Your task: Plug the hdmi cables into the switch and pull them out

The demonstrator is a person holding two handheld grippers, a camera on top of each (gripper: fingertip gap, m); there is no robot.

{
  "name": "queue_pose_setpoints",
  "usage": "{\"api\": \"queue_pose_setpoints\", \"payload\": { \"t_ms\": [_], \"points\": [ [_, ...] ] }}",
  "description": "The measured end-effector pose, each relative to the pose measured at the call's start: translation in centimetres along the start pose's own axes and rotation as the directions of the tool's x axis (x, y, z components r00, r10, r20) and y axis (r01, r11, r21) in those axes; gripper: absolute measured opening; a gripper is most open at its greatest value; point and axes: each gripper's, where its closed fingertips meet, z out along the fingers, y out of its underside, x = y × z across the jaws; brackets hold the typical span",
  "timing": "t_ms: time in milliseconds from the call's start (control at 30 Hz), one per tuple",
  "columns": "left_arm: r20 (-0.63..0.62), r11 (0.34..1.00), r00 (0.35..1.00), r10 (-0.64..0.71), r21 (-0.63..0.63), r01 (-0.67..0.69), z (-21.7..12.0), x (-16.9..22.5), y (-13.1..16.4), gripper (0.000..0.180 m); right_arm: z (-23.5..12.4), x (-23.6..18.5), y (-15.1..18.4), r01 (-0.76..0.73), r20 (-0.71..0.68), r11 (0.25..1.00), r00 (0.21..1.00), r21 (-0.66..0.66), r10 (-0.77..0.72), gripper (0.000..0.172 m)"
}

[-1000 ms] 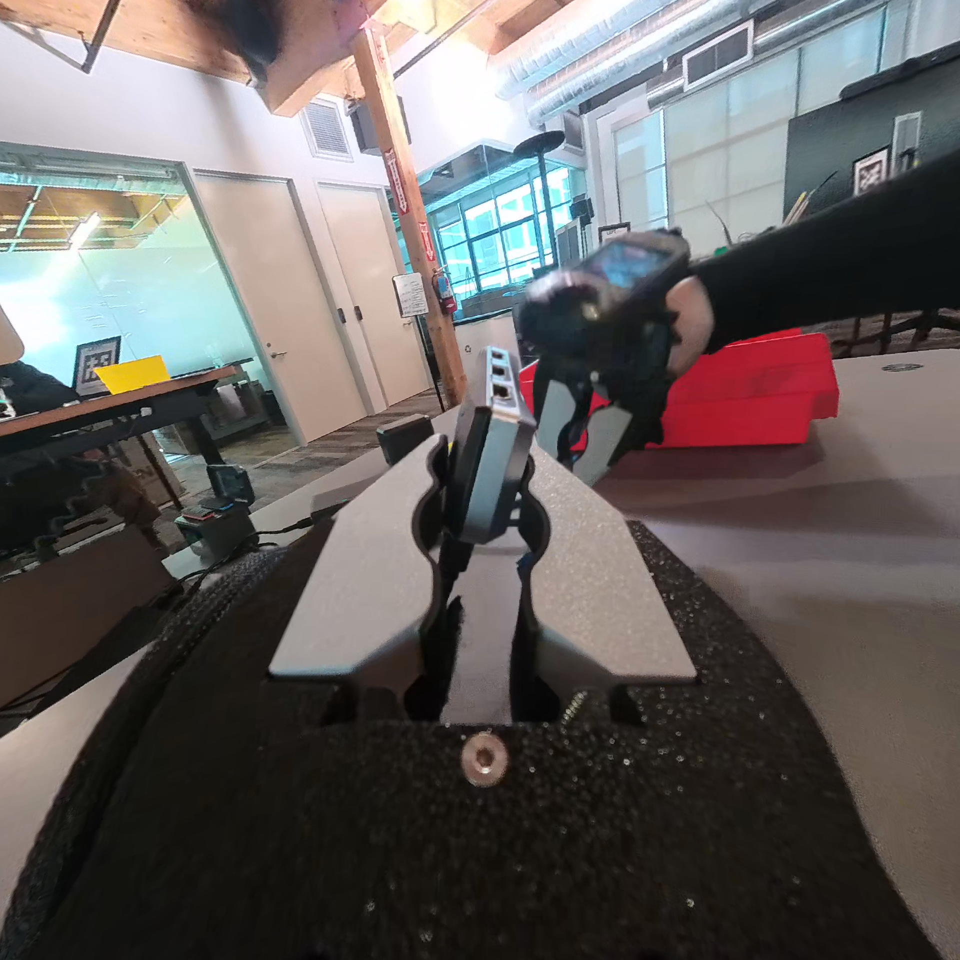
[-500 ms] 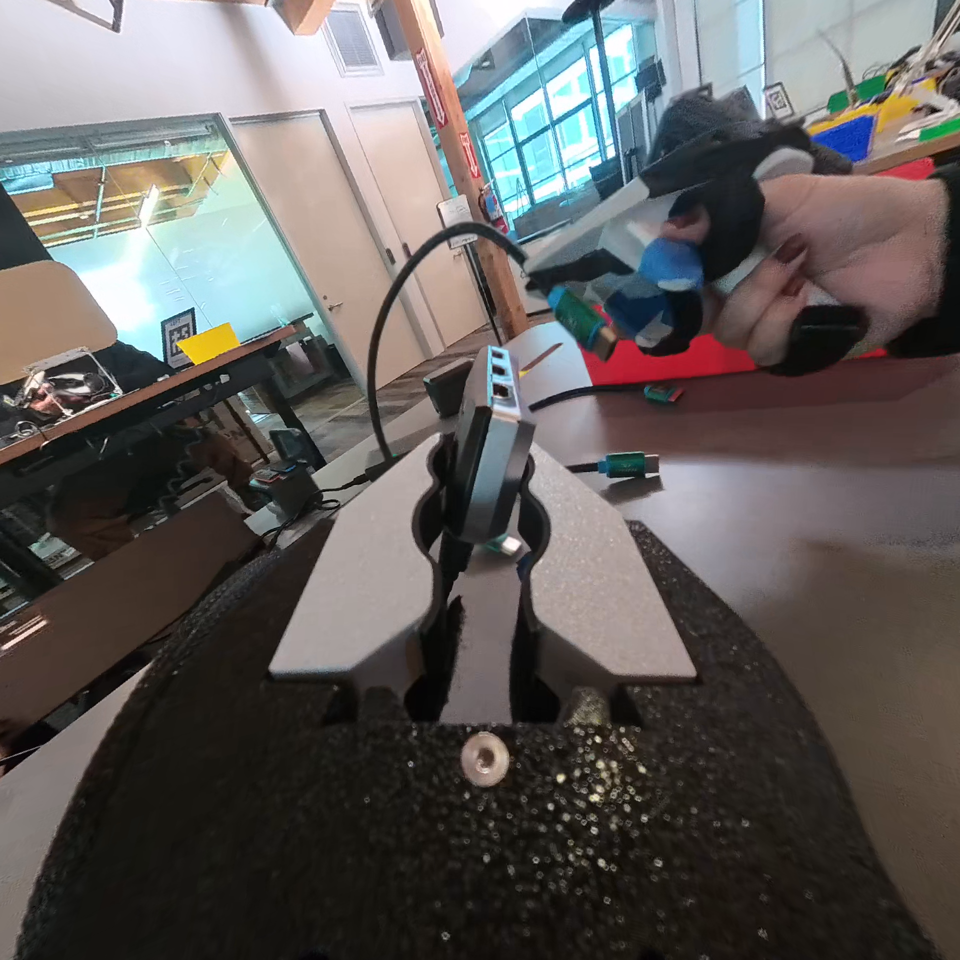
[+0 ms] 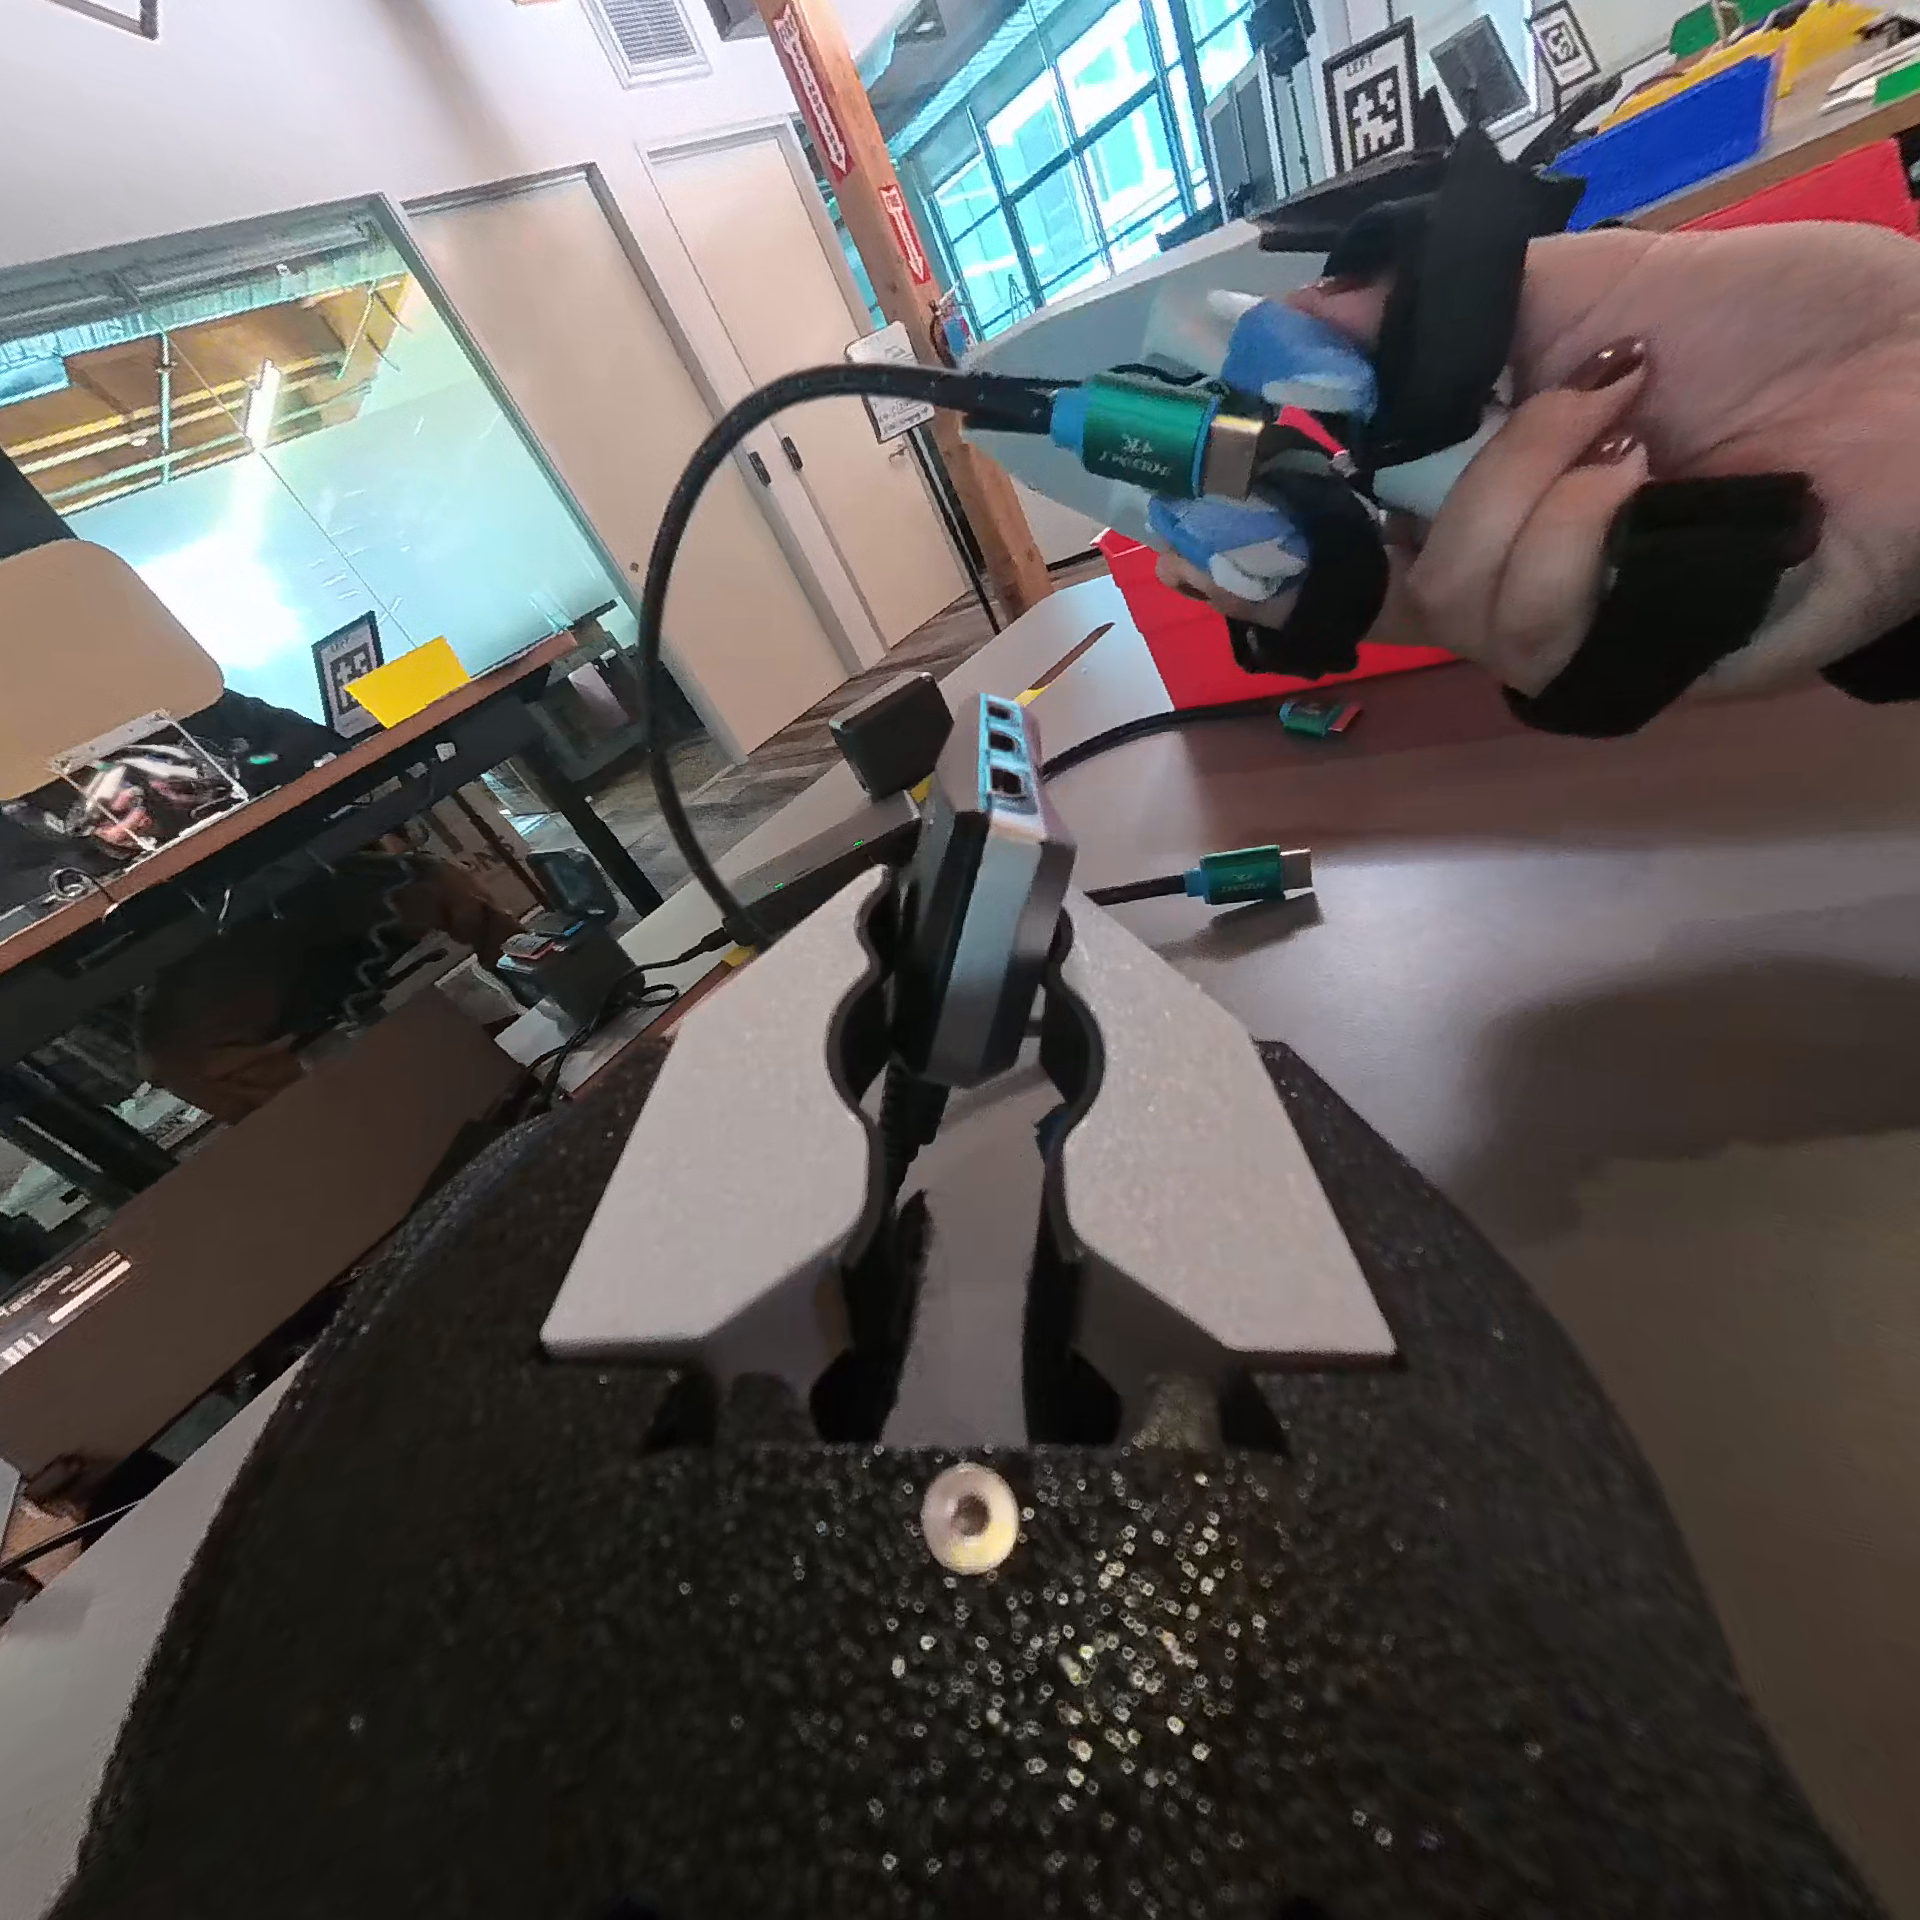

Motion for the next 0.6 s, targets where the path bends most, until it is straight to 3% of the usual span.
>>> {"api": "queue_pose_setpoints", "payload": {
  "t_ms": [133, 267, 433, 600],
  "points": [
    [-0.005, 1.000, 1.000, 0.001, -0.002, -0.001, 0.1, 0.1, 0.1, 0.023, -0.1, 0.5, 0.8, 0.033, -0.032, 0.999, 0.999, -0.036, -0.035, 0.004],
    [-0.007, 1.000, 1.000, -0.014, -0.011, 0.014, 0.1, 0.0, 0.3, 0.024, -0.3, 1.8, 2.9, 0.191, -0.114, 0.967, 0.971, -0.168, -0.212, 0.004],
    [-0.005, 0.999, 1.000, -0.026, -0.047, 0.026, 0.4, 0.0, 0.9, 0.024, -0.8, 2.9, 6.0, 0.391, -0.130, 0.840, 0.875, -0.377, -0.466, 0.004],
    [-0.019, 0.998, 1.000, -0.016, -0.064, 0.015, 0.6, 0.4, 1.2, 0.024, -1.3, 3.9, 8.6, 0.483, -0.088, 0.714, 0.795, -0.508, -0.600, 0.004]
  ]
}}
